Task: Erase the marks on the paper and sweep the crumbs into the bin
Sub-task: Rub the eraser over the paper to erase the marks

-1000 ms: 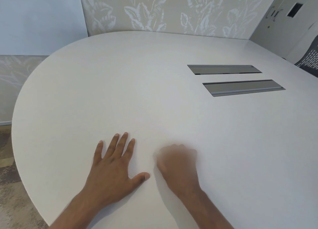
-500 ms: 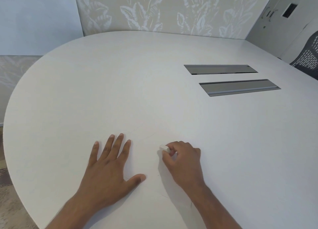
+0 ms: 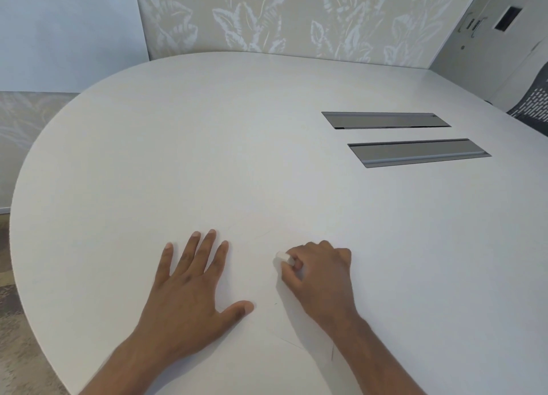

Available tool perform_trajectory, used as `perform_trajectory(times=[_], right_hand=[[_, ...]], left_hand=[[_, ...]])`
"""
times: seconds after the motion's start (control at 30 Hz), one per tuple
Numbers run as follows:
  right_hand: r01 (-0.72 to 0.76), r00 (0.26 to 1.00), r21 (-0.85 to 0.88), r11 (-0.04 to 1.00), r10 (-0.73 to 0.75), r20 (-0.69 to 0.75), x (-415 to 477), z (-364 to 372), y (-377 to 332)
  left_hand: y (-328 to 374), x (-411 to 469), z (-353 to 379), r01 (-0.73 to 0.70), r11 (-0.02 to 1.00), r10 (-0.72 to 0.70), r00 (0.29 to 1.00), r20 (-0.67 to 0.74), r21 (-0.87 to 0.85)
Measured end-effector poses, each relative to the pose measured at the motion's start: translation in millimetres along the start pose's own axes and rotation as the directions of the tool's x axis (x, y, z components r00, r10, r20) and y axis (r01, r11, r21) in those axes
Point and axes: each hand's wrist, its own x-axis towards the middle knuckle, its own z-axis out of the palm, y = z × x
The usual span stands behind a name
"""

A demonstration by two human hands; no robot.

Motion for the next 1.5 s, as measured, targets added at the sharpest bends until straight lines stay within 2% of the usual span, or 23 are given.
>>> perform_trajectory(times=[0.07, 0.17, 0.3, 0.37, 0.47, 0.6, 0.7, 0.77, 0.83, 1.0, 1.27, 1.5], right_hand=[[-0.087, 0.996, -0.032, 0.996, 0.086, -0.031, 13, -1, 13], [-0.188, 0.981, 0.062, 0.980, 0.190, -0.025, 28, -6, 29], [-0.057, 0.998, 0.109, 0.992, 0.054, 0.034, 16, -4, 16], [0.007, 0.999, 0.059, 0.998, -0.010, 0.045, 13, -1, 15], [-0.077, 0.997, 0.020, 0.997, 0.077, 0.012, 29, -5, 26], [-0.202, 0.979, 0.159, 0.966, 0.198, 0.042, 40, -8, 35], [-0.268, 0.963, 0.421, 0.867, 0.247, 0.104, 30, -13, 30], [-0.286, 0.956, 0.512, 0.810, 0.275, 0.099, 25, -18, 24], [-0.253, 0.965, 0.542, 0.801, 0.250, 0.081, 19, -20, 15], [-0.110, 0.987, 0.496, 0.861, 0.035, 0.159, 3, -14, -9], [-0.135, 0.982, 0.497, 0.857, 0.050, 0.180, -3, -10, -4], [0.026, 0.991, 0.276, 0.961, -0.062, 0.123, 2, -5, -24]], left_hand=[[0, 0, -1, -0.008, 1.000, 0.008, 1.000, -0.002, 0.002], [-1, 0, -1, -0.004, 1.000, 0.004, 1.000, -0.002, -0.004], [-1, 0, -2, 0.001, 1.000, -0.001, 1.000, 0.001, -0.006], [-1, -1, -1, -0.006, 1.000, 0.006, 1.000, 0.006, 0.000], [-1, 0, -2, -0.013, 1.000, 0.013, 1.000, -0.001, -0.005], [-1, 0, -1, -0.010, 1.000, 0.010, 1.000, -0.012, -0.010], [0, -1, -1, -0.006, 1.000, 0.006, 1.000, -0.024, -0.018], [0, -1, -1, -0.001, 1.000, 0.001, 1.000, -0.015, -0.018], [4, -4, 0, 0.001, 1.000, -0.001, 1.000, -0.007, -0.021], [30, -21, 14, 0.005, 1.000, -0.005, 1.000, 0.030, 0.004], [22, -19, 11, -0.007, 0.999, 0.008, 0.999, -0.034, 0.041], [19, -16, 12, -0.005, 0.999, 0.005, 1.000, -0.004, 0.043]])
